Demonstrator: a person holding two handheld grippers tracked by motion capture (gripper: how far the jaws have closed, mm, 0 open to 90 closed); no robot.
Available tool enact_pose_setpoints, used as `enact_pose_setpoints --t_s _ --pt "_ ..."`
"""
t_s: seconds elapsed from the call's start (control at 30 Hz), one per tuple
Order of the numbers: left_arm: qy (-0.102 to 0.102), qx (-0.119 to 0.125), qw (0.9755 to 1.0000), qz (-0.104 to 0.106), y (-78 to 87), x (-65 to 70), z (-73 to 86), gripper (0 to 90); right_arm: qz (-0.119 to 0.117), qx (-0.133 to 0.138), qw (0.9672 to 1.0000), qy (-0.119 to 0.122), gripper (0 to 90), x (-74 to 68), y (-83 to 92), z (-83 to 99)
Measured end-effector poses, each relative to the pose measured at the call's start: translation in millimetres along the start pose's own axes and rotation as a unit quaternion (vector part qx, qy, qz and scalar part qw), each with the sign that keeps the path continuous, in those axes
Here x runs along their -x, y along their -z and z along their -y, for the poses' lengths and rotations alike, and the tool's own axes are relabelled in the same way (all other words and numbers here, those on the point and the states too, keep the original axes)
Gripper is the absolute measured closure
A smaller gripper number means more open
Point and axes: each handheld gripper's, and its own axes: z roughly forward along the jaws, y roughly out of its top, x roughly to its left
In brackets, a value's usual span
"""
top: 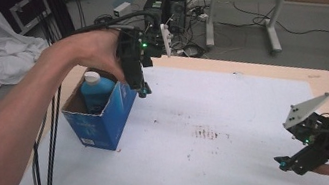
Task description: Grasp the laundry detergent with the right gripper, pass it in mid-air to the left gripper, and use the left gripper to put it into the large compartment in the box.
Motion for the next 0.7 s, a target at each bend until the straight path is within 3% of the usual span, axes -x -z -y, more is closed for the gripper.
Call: enact_pose_setpoints --t_s 0.1,0.33,0.7 --pt "-0.016 -0.014 0.9997 0.014 -15.4 8.1 -20.2 21.4 0.001 -0.001 1.0 -0.001 13.0 -0.1 0.5 -0.5" --pt "-0.049 -0.014 0.9978 0.042 -54.8 30.1 -52.6 15.9 -0.001 0.004 1.0 -0.002 13.0 0.7 1.2 -5.0" --pt "-0.074 -0.022 0.9946 0.069 -101.5 50.3 -81.5 15.9 0.002 0.002 1.0 -0.004 13.0 1.8 -0.5 -8.3"
